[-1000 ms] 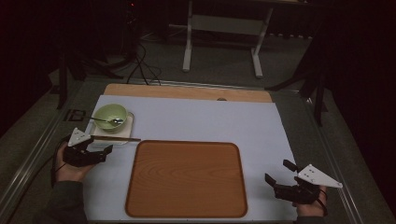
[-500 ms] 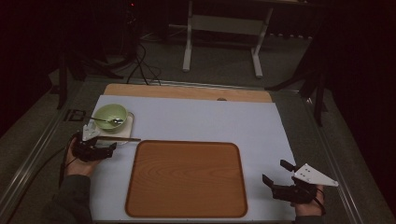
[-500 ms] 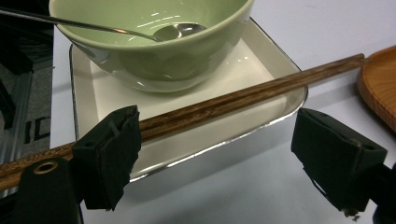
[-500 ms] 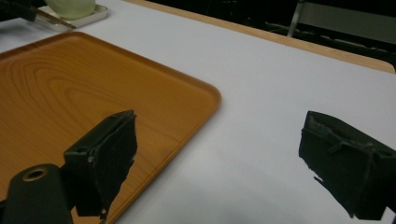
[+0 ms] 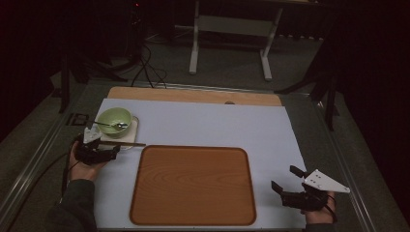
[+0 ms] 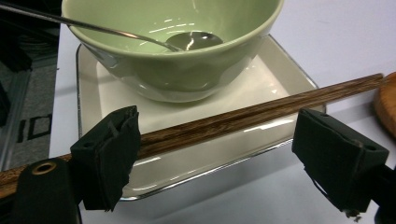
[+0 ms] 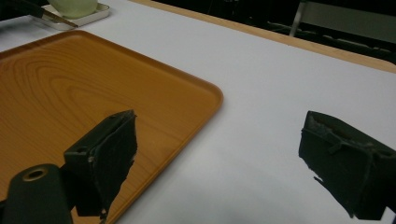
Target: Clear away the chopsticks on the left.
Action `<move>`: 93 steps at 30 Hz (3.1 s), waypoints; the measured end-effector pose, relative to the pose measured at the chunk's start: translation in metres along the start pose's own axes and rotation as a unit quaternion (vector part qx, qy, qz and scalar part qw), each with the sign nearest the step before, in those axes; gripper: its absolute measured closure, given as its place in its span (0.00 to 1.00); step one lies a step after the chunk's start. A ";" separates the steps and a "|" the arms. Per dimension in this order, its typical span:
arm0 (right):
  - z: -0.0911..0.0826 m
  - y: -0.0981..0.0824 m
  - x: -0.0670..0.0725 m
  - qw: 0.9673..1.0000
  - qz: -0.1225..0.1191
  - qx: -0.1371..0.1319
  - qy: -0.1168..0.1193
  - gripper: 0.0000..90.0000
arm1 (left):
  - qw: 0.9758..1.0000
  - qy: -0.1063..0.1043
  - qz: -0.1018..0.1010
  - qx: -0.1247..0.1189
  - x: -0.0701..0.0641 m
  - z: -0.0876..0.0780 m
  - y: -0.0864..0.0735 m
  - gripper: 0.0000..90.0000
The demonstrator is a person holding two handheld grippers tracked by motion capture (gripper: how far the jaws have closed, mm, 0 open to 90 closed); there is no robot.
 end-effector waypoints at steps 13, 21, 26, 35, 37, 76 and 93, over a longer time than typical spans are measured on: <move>0.000 0.000 0.001 1.000 0.000 -0.001 -0.001 0.12 | 1.000 0.003 0.015 0.005 -0.004 0.006 -0.001 0.21; -0.001 0.001 0.000 1.000 0.000 -0.002 -0.001 0.12 | 0.998 0.005 0.052 0.026 -0.016 0.010 0.005 0.22; -0.001 0.000 0.000 1.000 0.001 -0.003 -0.001 0.12 | 0.997 0.007 0.070 0.036 -0.021 0.010 0.001 0.26; -0.001 0.000 0.000 1.000 0.001 -0.002 0.000 0.12 | 0.995 0.000 0.097 0.038 -0.026 0.007 -0.002 0.44; -0.001 0.000 0.000 1.000 0.003 -0.002 0.000 0.12 | 0.993 0.005 0.111 0.039 -0.027 0.004 -0.003 0.50; -0.001 0.000 0.000 1.000 0.005 -0.003 0.002 0.15 | 0.994 -0.032 0.104 0.025 -0.050 -0.026 0.017 0.96; -0.002 0.000 0.000 1.000 0.006 -0.005 -0.001 0.15 | 0.992 -0.077 0.102 -0.007 -0.094 -0.054 0.035 0.96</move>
Point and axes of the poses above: each handheld gripper's, and its own axes: z roughly forward along the jaws, y roughly out of its top, x roughly to its left, the point moved 1 cm from there along z, roughly forward along the jaws, and after that the axes turned 6 degrees about -z, right-handed, at the moved point
